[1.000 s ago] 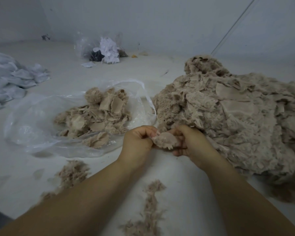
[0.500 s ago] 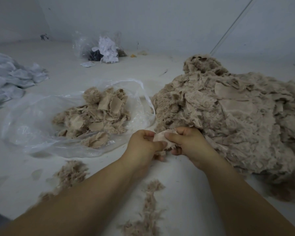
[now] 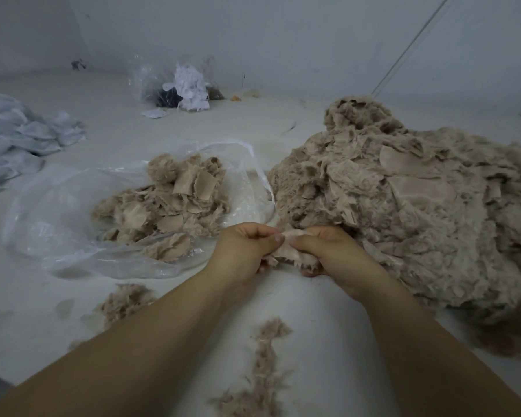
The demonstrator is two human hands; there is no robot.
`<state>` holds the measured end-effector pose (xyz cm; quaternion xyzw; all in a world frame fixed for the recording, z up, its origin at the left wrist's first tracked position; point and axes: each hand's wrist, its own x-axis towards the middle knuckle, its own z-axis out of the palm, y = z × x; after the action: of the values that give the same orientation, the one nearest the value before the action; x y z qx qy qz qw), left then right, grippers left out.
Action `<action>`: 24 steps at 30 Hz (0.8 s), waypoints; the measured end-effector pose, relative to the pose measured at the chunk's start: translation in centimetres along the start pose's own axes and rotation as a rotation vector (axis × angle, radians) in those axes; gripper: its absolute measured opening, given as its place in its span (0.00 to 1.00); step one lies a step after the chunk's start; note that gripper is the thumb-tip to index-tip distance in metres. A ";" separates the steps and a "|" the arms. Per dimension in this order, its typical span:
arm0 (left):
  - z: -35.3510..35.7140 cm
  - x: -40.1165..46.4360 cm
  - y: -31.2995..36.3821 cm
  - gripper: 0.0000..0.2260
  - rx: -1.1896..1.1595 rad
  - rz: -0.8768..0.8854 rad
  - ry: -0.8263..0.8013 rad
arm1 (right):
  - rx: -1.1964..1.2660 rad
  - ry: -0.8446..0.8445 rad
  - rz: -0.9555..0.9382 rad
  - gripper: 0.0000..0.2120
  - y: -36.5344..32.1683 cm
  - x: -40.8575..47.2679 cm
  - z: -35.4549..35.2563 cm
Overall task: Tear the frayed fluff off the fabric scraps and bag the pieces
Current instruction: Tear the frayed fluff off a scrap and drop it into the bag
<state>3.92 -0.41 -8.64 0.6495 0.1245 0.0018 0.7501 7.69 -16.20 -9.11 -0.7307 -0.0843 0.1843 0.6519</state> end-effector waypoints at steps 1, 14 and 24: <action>0.2 -0.1 0.1 0.04 0.004 0.016 -0.021 | -0.002 -0.014 -0.018 0.23 -0.1 -0.1 0.1; -0.1 0.0 -0.5 0.11 -0.008 -0.016 0.045 | 0.065 0.035 -0.015 0.16 0.1 -0.1 0.3; 1.0 -1.6 0.6 0.16 0.134 -0.263 -0.315 | 0.134 0.077 -0.028 0.18 -0.2 -0.6 0.5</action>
<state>2.63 -1.56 -7.68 0.6683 0.0894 -0.2058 0.7093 7.03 -15.95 -8.82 -0.6907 -0.0569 0.1521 0.7047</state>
